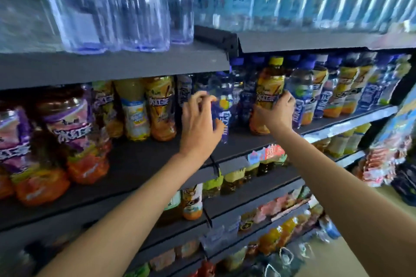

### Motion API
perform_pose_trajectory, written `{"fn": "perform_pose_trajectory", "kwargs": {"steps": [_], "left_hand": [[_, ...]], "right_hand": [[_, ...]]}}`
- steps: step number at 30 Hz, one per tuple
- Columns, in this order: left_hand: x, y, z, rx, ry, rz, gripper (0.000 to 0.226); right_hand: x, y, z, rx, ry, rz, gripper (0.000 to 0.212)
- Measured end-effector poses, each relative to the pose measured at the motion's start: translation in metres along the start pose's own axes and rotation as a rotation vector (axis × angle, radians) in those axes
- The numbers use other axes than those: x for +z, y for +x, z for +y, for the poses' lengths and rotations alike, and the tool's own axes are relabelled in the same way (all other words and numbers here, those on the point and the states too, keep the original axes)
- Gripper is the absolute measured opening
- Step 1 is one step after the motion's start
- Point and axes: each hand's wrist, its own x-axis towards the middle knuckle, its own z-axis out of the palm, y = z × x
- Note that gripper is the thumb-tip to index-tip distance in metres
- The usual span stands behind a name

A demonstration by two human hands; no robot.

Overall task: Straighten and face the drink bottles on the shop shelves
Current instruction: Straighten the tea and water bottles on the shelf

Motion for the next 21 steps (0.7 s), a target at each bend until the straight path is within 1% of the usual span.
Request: {"fn": "perform_pose_trajectory", "kwargs": {"steps": [2, 3, 5, 7, 9, 11, 13, 15, 18, 20, 21], "left_hand": [[0.012, 0.005, -0.004, -0.119, 0.026, 0.106, 0.038], [0.018, 0.005, -0.005, -0.169, 0.032, 0.122, 0.038], [0.028, 0.003, -0.004, -0.246, 0.05, 0.115, 0.041], [0.037, -0.002, 0.003, -0.312, 0.062, 0.092, 0.042], [0.042, -0.008, 0.009, -0.347, 0.076, 0.091, 0.044], [0.044, -0.011, 0.017, -0.375, 0.073, 0.109, 0.044], [0.044, -0.012, 0.023, -0.367, 0.074, 0.138, 0.043], [0.043, -0.016, 0.029, -0.293, 0.074, 0.127, 0.046], [0.036, -0.029, 0.037, -0.137, 0.059, -0.014, 0.059], [0.03, -0.042, 0.038, -0.088, 0.052, -0.109, 0.065], [0.027, -0.048, 0.037, -0.087, 0.052, -0.121, 0.067]], "right_hand": [[0.001, 0.022, 0.009, -0.066, 0.042, -0.025, 0.073], [0.001, 0.031, 0.014, -0.071, 0.069, -0.058, 0.069], [0.002, 0.045, 0.021, -0.028, 0.099, -0.144, 0.062], [0.001, 0.052, 0.025, -0.003, 0.075, -0.198, 0.062], [-0.001, 0.052, 0.029, -0.03, 0.087, -0.218, 0.062], [-0.006, 0.045, 0.03, -0.099, 0.133, -0.226, 0.061], [-0.012, 0.03, 0.032, -0.174, 0.219, -0.231, 0.057], [-0.016, 0.008, 0.033, -0.266, 0.315, -0.251, 0.054], [-0.022, -0.025, 0.028, -0.44, 0.406, -0.297, 0.051], [-0.023, -0.043, 0.017, -0.553, 0.45, -0.352, 0.054], [-0.023, -0.052, 0.01, -0.606, 0.458, -0.376, 0.056]]}}
